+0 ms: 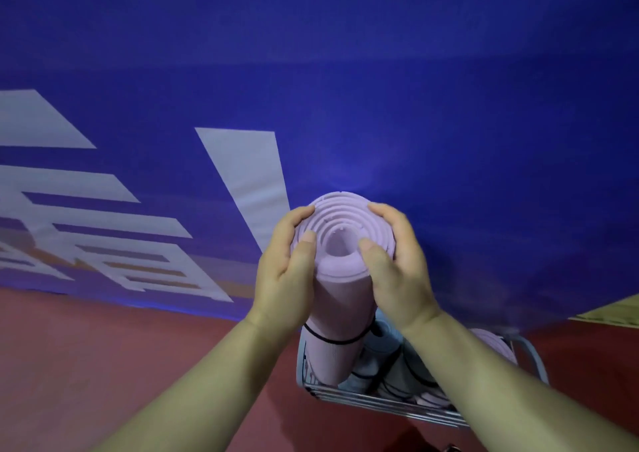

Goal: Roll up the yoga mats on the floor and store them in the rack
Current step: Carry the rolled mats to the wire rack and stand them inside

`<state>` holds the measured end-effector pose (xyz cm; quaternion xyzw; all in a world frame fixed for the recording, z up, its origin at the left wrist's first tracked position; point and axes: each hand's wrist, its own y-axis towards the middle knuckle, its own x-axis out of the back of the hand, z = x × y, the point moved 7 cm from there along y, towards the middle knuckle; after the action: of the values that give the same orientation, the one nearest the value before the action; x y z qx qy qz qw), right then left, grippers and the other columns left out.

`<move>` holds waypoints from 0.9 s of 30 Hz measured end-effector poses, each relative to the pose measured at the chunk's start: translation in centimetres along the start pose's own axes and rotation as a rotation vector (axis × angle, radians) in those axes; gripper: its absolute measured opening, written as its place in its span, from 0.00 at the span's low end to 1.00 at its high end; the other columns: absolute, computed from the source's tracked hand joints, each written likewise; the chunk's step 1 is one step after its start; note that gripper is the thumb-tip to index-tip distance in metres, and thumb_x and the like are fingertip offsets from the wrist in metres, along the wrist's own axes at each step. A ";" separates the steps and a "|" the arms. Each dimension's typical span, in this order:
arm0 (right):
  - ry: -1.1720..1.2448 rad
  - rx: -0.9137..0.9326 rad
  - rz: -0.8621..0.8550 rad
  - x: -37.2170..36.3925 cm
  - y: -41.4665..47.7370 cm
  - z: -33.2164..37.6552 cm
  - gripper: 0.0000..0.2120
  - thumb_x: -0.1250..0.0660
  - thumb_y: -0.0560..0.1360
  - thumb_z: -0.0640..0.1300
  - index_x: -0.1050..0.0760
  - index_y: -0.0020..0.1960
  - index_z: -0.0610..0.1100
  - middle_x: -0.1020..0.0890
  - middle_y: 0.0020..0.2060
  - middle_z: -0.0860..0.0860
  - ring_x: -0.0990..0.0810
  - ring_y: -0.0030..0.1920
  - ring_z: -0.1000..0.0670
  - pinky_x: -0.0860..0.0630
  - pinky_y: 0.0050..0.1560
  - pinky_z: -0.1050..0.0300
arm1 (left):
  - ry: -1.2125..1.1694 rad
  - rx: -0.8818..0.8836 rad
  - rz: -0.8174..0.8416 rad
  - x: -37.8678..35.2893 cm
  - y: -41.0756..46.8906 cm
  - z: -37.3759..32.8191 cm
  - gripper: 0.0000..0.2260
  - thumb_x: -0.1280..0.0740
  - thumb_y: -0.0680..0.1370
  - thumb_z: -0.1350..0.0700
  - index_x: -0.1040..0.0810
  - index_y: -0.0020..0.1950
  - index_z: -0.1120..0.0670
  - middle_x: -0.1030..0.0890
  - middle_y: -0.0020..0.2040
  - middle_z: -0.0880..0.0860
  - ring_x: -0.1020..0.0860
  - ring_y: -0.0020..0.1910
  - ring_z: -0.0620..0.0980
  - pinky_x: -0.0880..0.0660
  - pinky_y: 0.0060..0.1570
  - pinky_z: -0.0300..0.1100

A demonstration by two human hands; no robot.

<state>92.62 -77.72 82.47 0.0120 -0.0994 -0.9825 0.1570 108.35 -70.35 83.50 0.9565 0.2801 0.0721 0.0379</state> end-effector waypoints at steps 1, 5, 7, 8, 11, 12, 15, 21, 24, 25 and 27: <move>-0.015 -0.001 0.007 -0.1 -0.1 -0.4 0.21 0.33 0.72 0.52 0.27 0.65 0.56 0.19 0.60 0.63 0.20 0.63 0.55 0.24 0.61 0.58 | -0.011 -0.001 0.009 0.0 0.1 0.6 0.15 0.40 0.81 0.52 0.23 0.66 0.45 0.19 0.63 0.42 0.21 0.64 0.47 0.26 0.66 0.56; -0.092 -0.003 0.027 -0.4 0.0 -2.1 0.22 0.34 0.73 0.55 0.29 0.66 0.58 0.22 0.61 0.67 0.23 0.65 0.58 0.27 0.61 0.65 | -0.053 0.000 0.069 0.1 0.8 2.8 0.16 0.41 0.81 0.54 0.27 0.68 0.49 0.19 0.61 0.40 0.21 0.63 0.45 0.25 0.63 0.42; -0.195 -0.012 0.063 -0.7 -0.3 -3.8 0.24 0.34 0.74 0.54 0.29 0.69 0.55 0.23 0.65 0.65 0.25 0.67 0.59 0.28 0.65 0.63 | -0.046 0.053 0.084 0.4 0.5 5.1 0.17 0.39 0.80 0.53 0.28 0.70 0.50 0.20 0.62 0.40 0.22 0.63 0.44 0.26 0.64 0.43; -0.256 -0.023 0.088 -0.9 -0.7 -4.9 0.25 0.33 0.74 0.52 0.30 0.71 0.54 0.25 0.68 0.63 0.27 0.69 0.60 0.29 0.68 0.62 | -0.036 0.085 0.088 0.6 0.1 6.5 0.18 0.38 0.80 0.52 0.29 0.70 0.49 0.20 0.63 0.41 0.23 0.65 0.44 0.26 0.66 0.46; -0.346 -0.086 0.164 -1.7 -1.9 -8.6 0.28 0.33 0.74 0.47 0.33 0.73 0.55 0.30 0.70 0.66 0.31 0.70 0.65 0.34 0.71 0.65 | -0.001 0.191 0.113 1.0 -0.8 10.5 0.23 0.36 0.77 0.45 0.30 0.72 0.44 0.24 0.70 0.44 0.27 0.71 0.44 0.32 0.74 0.53; -0.370 -0.113 0.178 -1.8 -2.2 -9.6 0.28 0.34 0.74 0.47 0.33 0.74 0.55 0.31 0.70 0.67 0.32 0.71 0.66 0.34 0.71 0.65 | 0.016 0.237 0.131 0.9 -1.0 11.6 0.24 0.36 0.76 0.44 0.31 0.73 0.41 0.26 0.73 0.44 0.29 0.73 0.43 0.34 0.75 0.53; -0.411 -0.171 0.201 -1.9 -2.9 -11.7 0.30 0.34 0.74 0.48 0.33 0.76 0.50 0.29 0.72 0.62 0.33 0.72 0.65 0.35 0.72 0.62 | 0.026 0.325 0.187 0.5 -1.4 13.6 0.27 0.36 0.76 0.44 0.34 0.76 0.41 0.28 0.74 0.43 0.30 0.73 0.40 0.35 0.76 0.52; -0.411 -0.138 0.202 -2.5 -2.0 -10.9 0.34 0.38 0.73 0.55 0.33 0.77 0.43 0.31 0.74 0.55 0.36 0.72 0.68 0.40 0.69 0.73 | -0.026 0.348 0.137 0.2 -0.3 13.3 0.22 0.35 0.78 0.50 0.27 0.73 0.46 0.20 0.68 0.45 0.24 0.68 0.46 0.30 0.72 0.52; -0.422 -0.074 0.167 -2.5 -2.1 -9.4 0.33 0.37 0.73 0.53 0.33 0.77 0.44 0.32 0.74 0.53 0.35 0.72 0.64 0.41 0.70 0.72 | -0.067 0.338 0.115 0.3 0.1 12.3 0.20 0.36 0.79 0.52 0.26 0.71 0.49 0.19 0.66 0.48 0.22 0.66 0.48 0.26 0.68 0.47; -0.431 -0.045 0.163 -2.5 -2.3 -9.1 0.33 0.37 0.74 0.53 0.33 0.77 0.44 0.32 0.74 0.52 0.34 0.73 0.61 0.40 0.71 0.69 | -0.068 0.316 0.119 0.4 0.2 11.9 0.20 0.36 0.79 0.53 0.26 0.71 0.49 0.19 0.65 0.48 0.22 0.66 0.48 0.26 0.67 0.44; -0.449 -0.023 0.201 -2.6 -2.0 -10.1 0.33 0.36 0.75 0.52 0.34 0.78 0.44 0.33 0.75 0.50 0.34 0.75 0.56 0.38 0.74 0.64 | -0.045 0.320 0.120 0.3 0.4 12.9 0.19 0.37 0.79 0.53 0.26 0.71 0.49 0.19 0.66 0.48 0.22 0.66 0.47 0.26 0.67 0.43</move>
<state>94.98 -76.95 72.18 -0.2184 -0.1215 -0.9410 0.2280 110.90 -70.91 70.89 0.9667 0.2294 0.0073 -0.1130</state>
